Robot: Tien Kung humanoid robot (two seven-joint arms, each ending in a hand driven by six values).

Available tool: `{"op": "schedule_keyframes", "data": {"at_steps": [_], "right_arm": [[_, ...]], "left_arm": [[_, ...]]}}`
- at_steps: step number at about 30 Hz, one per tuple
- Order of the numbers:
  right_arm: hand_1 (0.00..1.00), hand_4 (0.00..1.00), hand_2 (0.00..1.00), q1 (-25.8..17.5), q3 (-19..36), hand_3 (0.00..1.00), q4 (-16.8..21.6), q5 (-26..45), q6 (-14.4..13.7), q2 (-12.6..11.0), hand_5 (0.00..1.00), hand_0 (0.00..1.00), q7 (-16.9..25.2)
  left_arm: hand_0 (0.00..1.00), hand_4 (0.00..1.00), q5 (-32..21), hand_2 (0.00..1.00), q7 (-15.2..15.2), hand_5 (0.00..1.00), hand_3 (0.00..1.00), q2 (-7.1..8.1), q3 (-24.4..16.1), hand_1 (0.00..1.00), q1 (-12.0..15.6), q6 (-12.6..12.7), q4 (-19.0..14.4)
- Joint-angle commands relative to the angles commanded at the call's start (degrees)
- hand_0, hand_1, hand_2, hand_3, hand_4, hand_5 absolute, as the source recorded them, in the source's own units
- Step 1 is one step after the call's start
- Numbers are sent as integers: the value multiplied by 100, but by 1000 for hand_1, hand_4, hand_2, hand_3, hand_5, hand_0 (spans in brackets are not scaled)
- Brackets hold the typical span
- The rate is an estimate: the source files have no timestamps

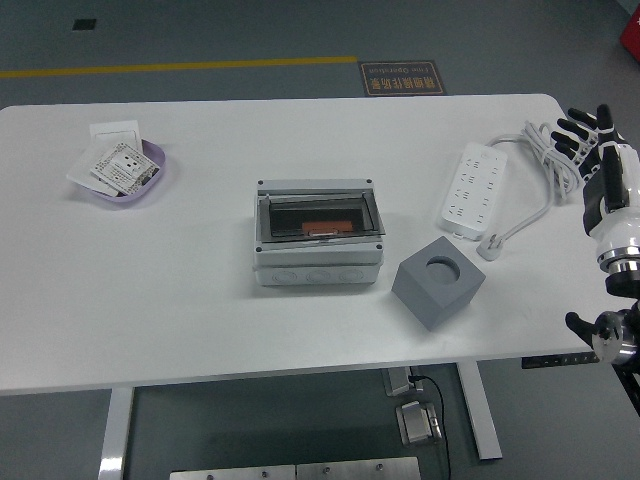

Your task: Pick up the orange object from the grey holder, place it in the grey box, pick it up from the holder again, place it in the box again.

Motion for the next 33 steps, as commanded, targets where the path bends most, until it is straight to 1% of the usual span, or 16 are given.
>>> {"op": "schedule_keyframes", "data": {"at_steps": [18, 33], "right_arm": [[697, 954, 710, 5, 62, 695, 22, -90, -16, -13, 842, 775, -41], [698, 950, 708, 3, 110, 693, -30, -126, -24, 8, 839, 775, -49]], "left_arm": [[649, 580, 194, 598, 45, 155, 598, -17, -205, 686, -6, -2, 0], [649, 581, 15, 598, 37, 153, 599, 2, -9, 686, -21, -8, 0]]}}
